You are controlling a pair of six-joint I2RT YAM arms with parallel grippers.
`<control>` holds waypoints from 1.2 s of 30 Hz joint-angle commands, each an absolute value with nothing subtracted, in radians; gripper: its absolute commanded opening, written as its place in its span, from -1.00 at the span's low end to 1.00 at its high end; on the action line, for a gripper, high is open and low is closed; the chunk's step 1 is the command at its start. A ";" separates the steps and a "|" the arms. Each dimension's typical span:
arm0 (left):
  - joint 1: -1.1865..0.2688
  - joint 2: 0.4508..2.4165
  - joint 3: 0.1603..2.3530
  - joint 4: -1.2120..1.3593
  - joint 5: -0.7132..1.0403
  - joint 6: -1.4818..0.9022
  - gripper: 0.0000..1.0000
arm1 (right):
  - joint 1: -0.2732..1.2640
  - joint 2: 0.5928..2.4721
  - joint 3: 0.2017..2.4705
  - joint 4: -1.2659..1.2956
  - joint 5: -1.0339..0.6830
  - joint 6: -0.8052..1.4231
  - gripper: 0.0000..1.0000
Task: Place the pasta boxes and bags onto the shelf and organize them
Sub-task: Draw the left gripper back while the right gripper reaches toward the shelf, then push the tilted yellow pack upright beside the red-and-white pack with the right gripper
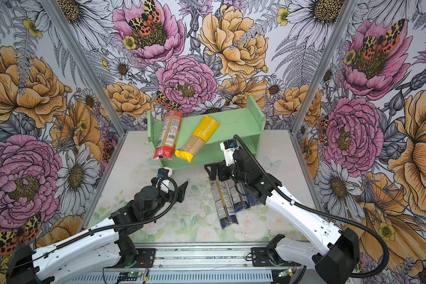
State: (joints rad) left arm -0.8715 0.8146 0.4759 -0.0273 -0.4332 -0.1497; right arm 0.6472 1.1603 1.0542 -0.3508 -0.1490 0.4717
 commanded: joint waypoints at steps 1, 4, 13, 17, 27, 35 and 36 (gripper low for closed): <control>-0.876 0.769 0.453 -0.043 -0.454 -0.178 0.98 | 0.650 1.187 1.122 -0.328 -0.128 0.558 0.99; -0.876 0.743 0.439 -0.044 -0.457 -0.183 0.98 | 0.657 1.203 1.166 -0.330 -0.064 0.596 0.99; -0.876 0.747 0.431 -0.045 -0.434 -0.182 0.98 | 0.655 1.380 1.462 -0.463 0.127 0.448 0.99; -0.877 0.740 0.423 -0.039 -0.423 -0.187 0.98 | 0.648 1.491 1.610 -0.561 0.268 0.342 0.99; -0.876 0.730 0.422 -0.057 -0.426 -0.179 0.98 | 0.592 1.624 1.726 -0.667 0.492 0.174 0.99; -0.876 0.764 0.420 -0.034 -0.411 -0.177 0.98 | 0.560 1.636 1.707 -0.670 0.490 0.151 0.99; -0.876 0.766 0.420 -0.034 -0.411 -0.178 0.98 | 0.557 1.644 1.710 -0.670 0.485 0.148 0.99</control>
